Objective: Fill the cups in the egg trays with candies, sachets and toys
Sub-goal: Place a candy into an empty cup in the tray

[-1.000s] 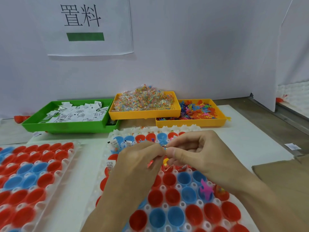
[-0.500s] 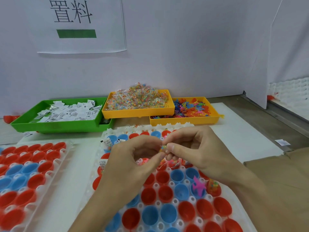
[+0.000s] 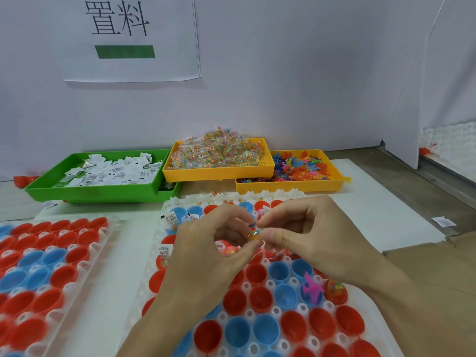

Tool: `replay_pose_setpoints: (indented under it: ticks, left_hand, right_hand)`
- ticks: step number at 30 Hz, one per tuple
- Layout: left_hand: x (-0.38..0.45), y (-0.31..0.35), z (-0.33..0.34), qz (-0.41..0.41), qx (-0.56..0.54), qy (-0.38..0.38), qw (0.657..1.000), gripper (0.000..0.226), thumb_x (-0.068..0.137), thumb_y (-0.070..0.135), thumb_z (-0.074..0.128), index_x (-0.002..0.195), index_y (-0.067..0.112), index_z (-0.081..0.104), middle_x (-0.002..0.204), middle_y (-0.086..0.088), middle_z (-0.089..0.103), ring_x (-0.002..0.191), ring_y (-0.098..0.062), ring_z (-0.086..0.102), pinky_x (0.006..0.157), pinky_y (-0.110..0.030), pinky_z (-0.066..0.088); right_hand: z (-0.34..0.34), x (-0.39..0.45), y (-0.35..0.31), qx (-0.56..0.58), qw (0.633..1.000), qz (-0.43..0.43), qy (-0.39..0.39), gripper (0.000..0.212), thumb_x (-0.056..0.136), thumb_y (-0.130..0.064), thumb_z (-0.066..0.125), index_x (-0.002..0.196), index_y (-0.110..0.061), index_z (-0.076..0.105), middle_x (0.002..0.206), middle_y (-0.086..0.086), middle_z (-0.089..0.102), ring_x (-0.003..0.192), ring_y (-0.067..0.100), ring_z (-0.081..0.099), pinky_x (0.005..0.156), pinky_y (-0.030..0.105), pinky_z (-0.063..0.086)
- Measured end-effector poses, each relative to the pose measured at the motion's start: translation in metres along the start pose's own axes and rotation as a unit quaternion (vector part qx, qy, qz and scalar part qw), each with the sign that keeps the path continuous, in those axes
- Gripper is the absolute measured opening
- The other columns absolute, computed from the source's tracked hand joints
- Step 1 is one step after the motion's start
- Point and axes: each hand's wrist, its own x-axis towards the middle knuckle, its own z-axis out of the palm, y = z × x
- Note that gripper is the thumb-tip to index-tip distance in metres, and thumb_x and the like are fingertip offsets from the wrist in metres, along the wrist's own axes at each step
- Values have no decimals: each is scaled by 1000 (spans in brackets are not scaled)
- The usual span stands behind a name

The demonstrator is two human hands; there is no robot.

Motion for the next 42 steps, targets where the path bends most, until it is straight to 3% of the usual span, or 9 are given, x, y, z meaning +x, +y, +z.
replay_pose_setpoints:
  ticks: [7,13,19,26,31,33,38,42]
  left_hand:
    - [0,-4,-3,16,-68,-49,996,37,70,43,82,101,30,70,84,9,73,80,-17,72,74,-26,59]
    - [4,-11,-10,1,-122,-6,992,31,72,38,79,99,24,70,86,-3,74,81,-25,72,76,-29,58]
    - [6,-13,-17,6,-109,9,994,26,76,36,76,98,26,70,88,-2,74,82,-24,71,73,-27,58]
    - [7,-15,-17,10,-101,13,995,21,78,36,72,98,32,69,88,2,74,81,-22,71,72,-25,56]
    - [7,-17,-18,9,-89,24,996,16,81,31,71,96,32,70,88,3,74,82,-19,71,70,-25,56]
    - [8,-17,-19,4,-77,37,996,12,84,25,70,94,31,70,86,4,73,81,-20,71,69,-27,56]
    - [15,-23,-27,-19,20,107,994,11,89,15,65,84,24,69,77,8,70,76,-13,68,65,-23,53]
    - [40,-30,-45,-87,135,150,976,15,88,11,64,77,19,70,69,11,68,72,-4,63,62,-10,46]
  right_hand:
    - [-33,-5,-10,-79,992,46,-84,16,82,-7,79,81,-23,80,76,0,76,69,13,73,64,18,56]
    - [-55,-14,-14,-174,970,107,-133,25,78,-4,80,74,-29,80,68,-3,75,61,10,69,62,19,55]
    - [-46,-17,-19,-229,952,131,-155,26,79,-11,81,71,-35,80,67,-17,73,64,0,68,56,9,47]
    - [-35,-17,-21,-273,934,150,-176,29,81,-9,78,67,-34,79,65,-22,71,63,-6,65,51,5,42]
    - [-30,-15,-15,-295,928,148,-173,23,80,-15,80,69,-35,79,64,-27,66,70,-5,65,59,13,48]
    - [-31,-15,-14,-312,925,139,-166,22,80,-20,82,70,-40,77,67,-30,65,72,-5,64,61,16,50]
    - [-33,-12,-11,-318,921,132,-183,31,78,-22,83,70,-50,72,70,-29,67,70,-6,63,57,9,46]
    - [-35,-9,-4,-328,916,128,-192,32,76,-24,83,63,-50,72,73,-27,69,74,-3,65,60,13,49]
